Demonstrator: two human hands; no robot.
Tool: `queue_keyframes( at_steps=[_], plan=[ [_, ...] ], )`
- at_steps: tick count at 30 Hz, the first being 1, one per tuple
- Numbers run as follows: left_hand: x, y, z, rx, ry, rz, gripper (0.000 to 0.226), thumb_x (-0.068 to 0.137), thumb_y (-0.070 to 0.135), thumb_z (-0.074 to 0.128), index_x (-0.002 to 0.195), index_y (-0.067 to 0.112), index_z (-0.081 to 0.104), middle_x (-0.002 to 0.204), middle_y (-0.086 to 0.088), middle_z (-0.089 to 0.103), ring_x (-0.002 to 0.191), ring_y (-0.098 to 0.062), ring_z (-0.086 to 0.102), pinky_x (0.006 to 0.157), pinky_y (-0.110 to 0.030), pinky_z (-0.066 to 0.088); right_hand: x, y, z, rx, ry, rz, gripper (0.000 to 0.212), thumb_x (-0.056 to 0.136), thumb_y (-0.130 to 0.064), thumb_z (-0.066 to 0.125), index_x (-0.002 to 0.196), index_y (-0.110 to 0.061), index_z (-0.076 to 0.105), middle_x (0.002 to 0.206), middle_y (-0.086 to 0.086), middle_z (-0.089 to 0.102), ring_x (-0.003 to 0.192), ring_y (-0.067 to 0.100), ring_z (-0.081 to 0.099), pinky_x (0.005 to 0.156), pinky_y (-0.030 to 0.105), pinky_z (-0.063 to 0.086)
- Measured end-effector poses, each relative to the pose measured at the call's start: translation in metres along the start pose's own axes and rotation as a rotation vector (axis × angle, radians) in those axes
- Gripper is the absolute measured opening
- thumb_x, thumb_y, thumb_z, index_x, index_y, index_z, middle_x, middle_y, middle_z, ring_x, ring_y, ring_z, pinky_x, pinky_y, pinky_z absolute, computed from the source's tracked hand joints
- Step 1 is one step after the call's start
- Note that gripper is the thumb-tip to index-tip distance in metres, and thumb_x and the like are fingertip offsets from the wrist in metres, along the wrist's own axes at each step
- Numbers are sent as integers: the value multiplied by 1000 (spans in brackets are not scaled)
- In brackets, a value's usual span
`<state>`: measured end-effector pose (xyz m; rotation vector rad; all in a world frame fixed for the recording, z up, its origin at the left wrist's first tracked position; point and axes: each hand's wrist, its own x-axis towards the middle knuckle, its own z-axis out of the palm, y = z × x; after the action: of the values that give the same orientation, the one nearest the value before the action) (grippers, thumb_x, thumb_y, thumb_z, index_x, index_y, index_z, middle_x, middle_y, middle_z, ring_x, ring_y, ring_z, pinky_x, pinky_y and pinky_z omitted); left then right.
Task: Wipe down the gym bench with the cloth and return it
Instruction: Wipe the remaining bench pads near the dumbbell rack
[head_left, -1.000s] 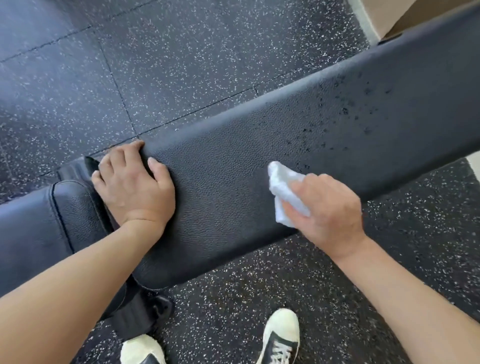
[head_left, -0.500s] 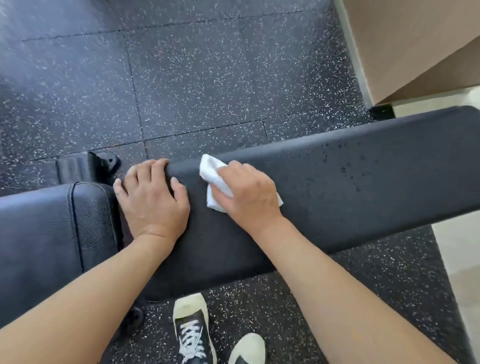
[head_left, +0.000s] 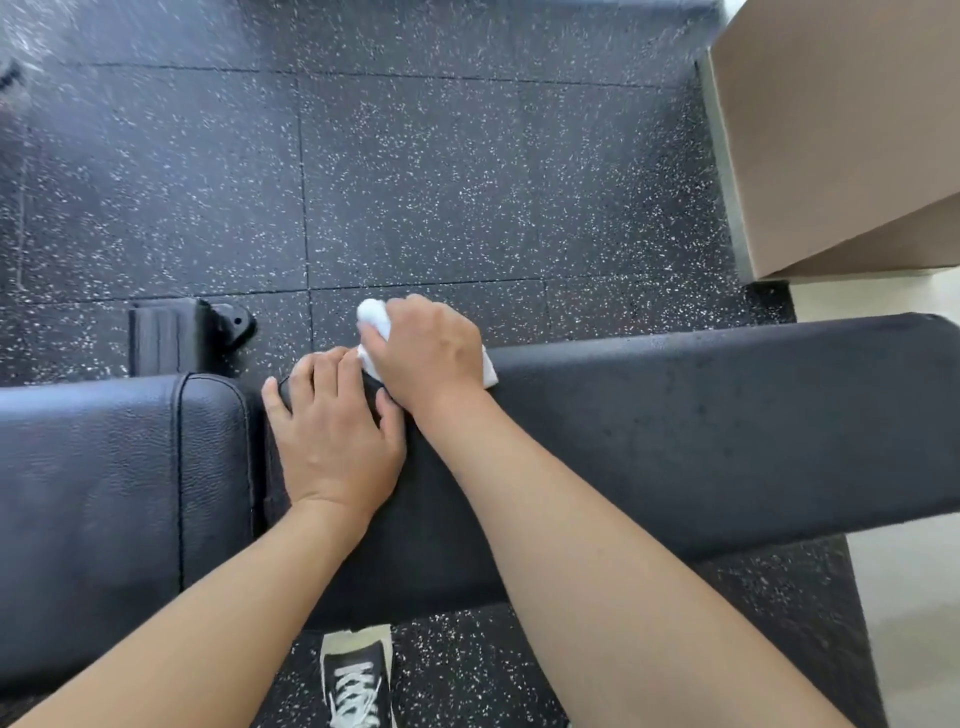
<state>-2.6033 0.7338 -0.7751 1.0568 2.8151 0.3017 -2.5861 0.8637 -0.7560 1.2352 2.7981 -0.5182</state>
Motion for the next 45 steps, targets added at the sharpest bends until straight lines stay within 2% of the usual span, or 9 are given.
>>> queue_keyframes(
  at_steps=[5, 11, 14, 20, 27, 32, 36, 41, 45],
  plan=[
    [0, 0, -3, 50, -17, 24, 53, 94, 38, 39, 138, 13, 56, 141, -10, 57, 136, -35, 45, 117, -66, 26, -13, 46, -13, 18, 14, -134, 37, 103, -50, 50, 98, -17, 66, 100, 3, 65, 96, 28, 63, 69, 35, 35],
    [-12, 24, -9, 175, -117, 59, 60, 100, 26, 41, 157, 8, 39, 164, -17, 36, 154, -39, 27, 116, -72, 24, -47, 197, -59, -152, 197, 87, 34, 105, -43, 49, 95, -13, 63, 92, 6, 61, 88, 32, 63, 63, 33, 30],
    [-51, 30, -6, 111, -93, 122, 69, 97, 31, 34, 162, 8, 31, 170, -15, 26, 158, -36, 21, 122, -66, 23, -56, 181, -51, -72, 254, 47, 28, 99, -39, 53, 90, -15, 60, 84, 4, 59, 75, 29, 61, 58, 31, 32],
    [-72, 27, 8, 47, 24, 93, 68, 94, 29, 36, 161, 12, 36, 171, -10, 28, 158, -32, 24, 126, -58, 20, -133, 113, -2, 100, 275, -405, 18, 85, -33, 68, 84, -19, 58, 76, 0, 50, 65, 23, 49, 54, 37, 39],
    [-73, 26, 12, 33, 72, 97, 68, 93, 27, 41, 159, 11, 39, 168, -12, 32, 156, -35, 27, 127, -57, 19, -223, 195, -13, 64, 161, -659, 20, 87, -24, 72, 77, -18, 56, 74, -2, 41, 65, 17, 34, 57, 30, 25],
    [-73, 26, 12, 35, 76, 100, 68, 94, 28, 40, 160, 11, 38, 169, -12, 31, 157, -35, 27, 127, -56, 18, -144, 204, -21, 17, 401, -381, 16, 92, -24, 62, 79, -14, 64, 72, 2, 48, 61, 24, 46, 50, 38, 42],
    [-73, 26, 13, 38, 82, 102, 69, 93, 29, 40, 160, 12, 37, 169, -12, 30, 157, -35, 26, 127, -56, 18, -72, 145, -17, 126, 430, -114, 19, 84, -33, 71, 88, -16, 65, 79, 1, 58, 67, 25, 55, 56, 30, 30],
    [-73, 24, 15, 46, 76, 103, 68, 93, 28, 39, 159, 10, 37, 169, -13, 30, 157, -36, 26, 126, -59, 20, -95, 84, 5, 176, 389, -272, 21, 82, -32, 73, 88, -17, 60, 81, 4, 55, 69, 27, 52, 57, 41, 38],
    [-73, 24, 14, 52, 71, 101, 69, 94, 28, 40, 160, 11, 37, 169, -13, 29, 157, -36, 25, 126, -58, 19, -172, 135, 5, 166, 254, -495, 19, 86, -28, 74, 81, -17, 59, 80, 1, 52, 69, 22, 45, 59, 36, 35]
  ],
)
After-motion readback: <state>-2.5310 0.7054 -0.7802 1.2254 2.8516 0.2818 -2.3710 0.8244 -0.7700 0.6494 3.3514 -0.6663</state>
